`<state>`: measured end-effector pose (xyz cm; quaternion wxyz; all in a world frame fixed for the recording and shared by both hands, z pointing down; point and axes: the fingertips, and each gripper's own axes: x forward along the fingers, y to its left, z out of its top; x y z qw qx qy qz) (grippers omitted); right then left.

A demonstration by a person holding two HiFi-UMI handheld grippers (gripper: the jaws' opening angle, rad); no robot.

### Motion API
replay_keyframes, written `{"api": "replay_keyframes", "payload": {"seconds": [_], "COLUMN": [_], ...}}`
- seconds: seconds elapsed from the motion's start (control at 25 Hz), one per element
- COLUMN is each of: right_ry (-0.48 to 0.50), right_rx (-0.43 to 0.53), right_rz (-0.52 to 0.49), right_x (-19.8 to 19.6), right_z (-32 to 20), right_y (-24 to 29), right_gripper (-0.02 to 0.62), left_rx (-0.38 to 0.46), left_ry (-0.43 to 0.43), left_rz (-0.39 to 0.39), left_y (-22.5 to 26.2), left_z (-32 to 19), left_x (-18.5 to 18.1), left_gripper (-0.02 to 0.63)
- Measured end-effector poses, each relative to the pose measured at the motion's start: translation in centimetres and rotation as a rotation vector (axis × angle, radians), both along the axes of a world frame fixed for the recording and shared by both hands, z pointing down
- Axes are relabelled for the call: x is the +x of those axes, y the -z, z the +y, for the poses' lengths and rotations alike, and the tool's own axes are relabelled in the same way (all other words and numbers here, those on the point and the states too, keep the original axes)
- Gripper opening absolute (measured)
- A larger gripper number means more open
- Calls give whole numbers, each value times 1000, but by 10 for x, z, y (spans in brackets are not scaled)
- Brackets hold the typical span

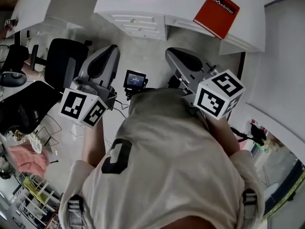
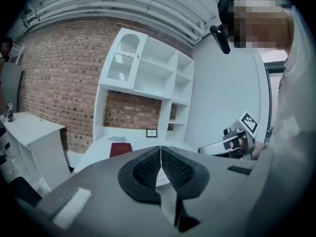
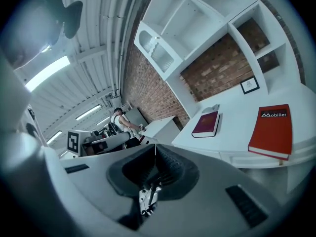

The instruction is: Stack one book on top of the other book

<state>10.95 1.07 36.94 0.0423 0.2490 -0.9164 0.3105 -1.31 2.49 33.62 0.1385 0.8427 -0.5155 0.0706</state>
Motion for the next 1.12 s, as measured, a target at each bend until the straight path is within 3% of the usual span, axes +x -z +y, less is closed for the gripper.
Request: {"api": "replay_keyframes", "payload": {"seconds": [0.36,0.56,0.88,1.12], "right_ry": [-38,-68,-87,-55], "right_rx": [-25,-44,-89,-48], "right_rz": [-18,-21,26,134], "right_x": [63,69,32,-24], "right_z": [-32,-50,-83,-118], "right_y": [-9,-11,-21,-15], "right_gripper": [6,6,6,6], "left_rx": [-17,-16,-29,-18], "left_ry": [-77,-117,-149,-127], "left_rz": [-49,-61,-38,71], "left_y": [-8,-3,-14,-10], "left_z": [-31,-56,-93,-146], "left_x": [74,81,40,-27], "left_gripper": [6,6,6,6]}}
